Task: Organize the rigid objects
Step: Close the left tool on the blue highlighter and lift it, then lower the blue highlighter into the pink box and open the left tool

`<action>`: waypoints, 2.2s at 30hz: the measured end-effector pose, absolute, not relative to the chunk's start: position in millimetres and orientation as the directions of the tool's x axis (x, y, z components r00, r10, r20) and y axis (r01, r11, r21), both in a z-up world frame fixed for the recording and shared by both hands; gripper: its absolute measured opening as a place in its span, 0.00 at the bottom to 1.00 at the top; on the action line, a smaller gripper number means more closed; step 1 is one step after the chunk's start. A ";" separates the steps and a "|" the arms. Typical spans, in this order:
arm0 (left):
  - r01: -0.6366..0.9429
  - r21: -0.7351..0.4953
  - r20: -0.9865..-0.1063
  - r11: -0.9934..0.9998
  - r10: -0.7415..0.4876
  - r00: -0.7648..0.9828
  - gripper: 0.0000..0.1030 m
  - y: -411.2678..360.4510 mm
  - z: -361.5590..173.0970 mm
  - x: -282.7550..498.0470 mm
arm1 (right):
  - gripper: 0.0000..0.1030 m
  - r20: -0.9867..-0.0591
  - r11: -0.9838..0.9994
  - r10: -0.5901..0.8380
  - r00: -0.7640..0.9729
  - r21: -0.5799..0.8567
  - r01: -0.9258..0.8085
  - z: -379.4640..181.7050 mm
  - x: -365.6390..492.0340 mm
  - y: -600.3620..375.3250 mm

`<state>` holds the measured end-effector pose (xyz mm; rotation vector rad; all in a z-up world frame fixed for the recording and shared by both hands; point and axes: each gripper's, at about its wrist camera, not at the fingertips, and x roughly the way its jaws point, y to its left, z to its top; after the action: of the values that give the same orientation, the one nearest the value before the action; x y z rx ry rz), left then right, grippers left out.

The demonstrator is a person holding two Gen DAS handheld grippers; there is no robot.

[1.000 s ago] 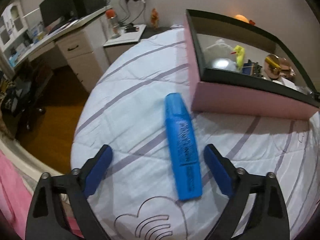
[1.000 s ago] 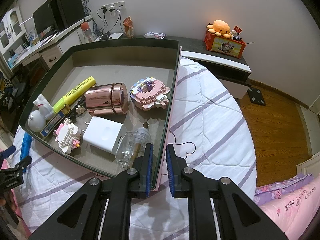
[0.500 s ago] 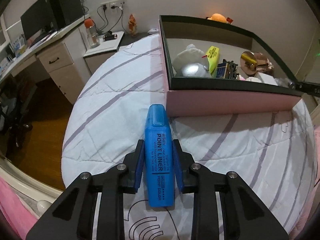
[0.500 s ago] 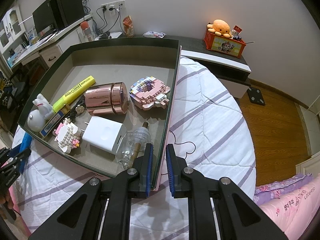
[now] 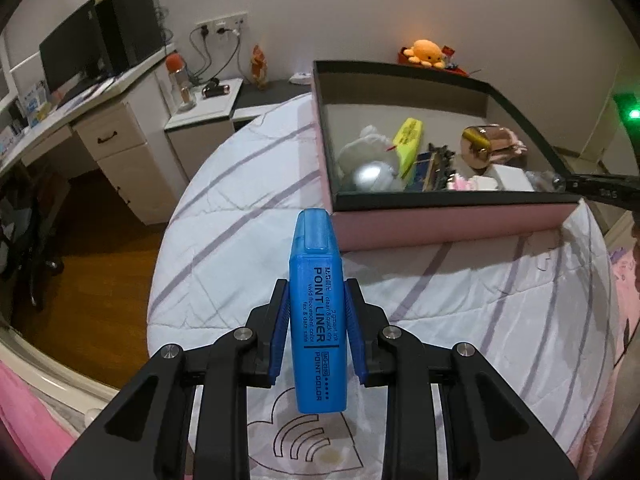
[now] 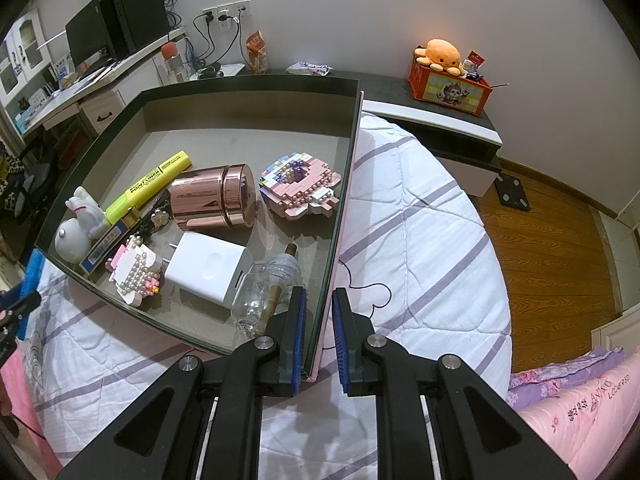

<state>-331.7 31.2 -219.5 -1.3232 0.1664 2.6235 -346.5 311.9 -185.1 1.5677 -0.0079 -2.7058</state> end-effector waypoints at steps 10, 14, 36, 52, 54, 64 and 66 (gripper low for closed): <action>-0.292 0.032 -0.770 -0.956 0.163 -0.617 0.26 47.6 -186.6 -337.0 | 0.14 -0.867 -1.000 -0.016 -0.499 0.014 0.008 -185.4 -345.9 311.4; -0.316 0.031 -0.767 -0.948 0.180 -0.616 0.26 57.5 -180.4 -345.8 | 0.14 -0.867 -1.000 -0.015 -0.498 0.013 0.008 -185.4 -345.9 311.4; -0.501 0.011 -0.813 -0.865 0.284 -0.508 0.26 121.1 -186.1 -399.2 | 0.14 -0.869 -1.000 -0.016 -0.494 0.009 0.016 -184.4 -347.1 312.0; -0.551 0.025 -0.865 -0.834 0.259 -0.431 0.26 159.7 -208.7 -433.4 | 0.14 -0.871 -1.000 -0.011 -0.491 -0.002 0.025 -185.3 -348.2 312.3; -0.541 0.019 -0.868 -0.841 0.255 -0.426 0.26 158.5 -210.7 -438.5 | 0.14 -0.871 -1.000 -0.012 -0.492 0.000 0.026 -185.7 -348.0 312.4; -0.523 0.029 -0.875 -0.852 0.231 -0.425 0.26 173.3 -222.2 -446.8 | 0.14 -0.871 -1.000 -0.011 -0.491 -0.002 0.026 -185.8 -348.2 313.0; -0.519 0.042 -0.876 -0.854 0.218 -0.430 0.26 173.3 -223.9 -447.6 | 0.14 -0.871 -1.000 -0.011 -0.491 -0.002 0.026 -185.8 -348.2 313.0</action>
<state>-447.6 173.3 -223.9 -1.3415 0.4280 2.2975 -348.2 313.0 -185.8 1.5735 0.0234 -2.6946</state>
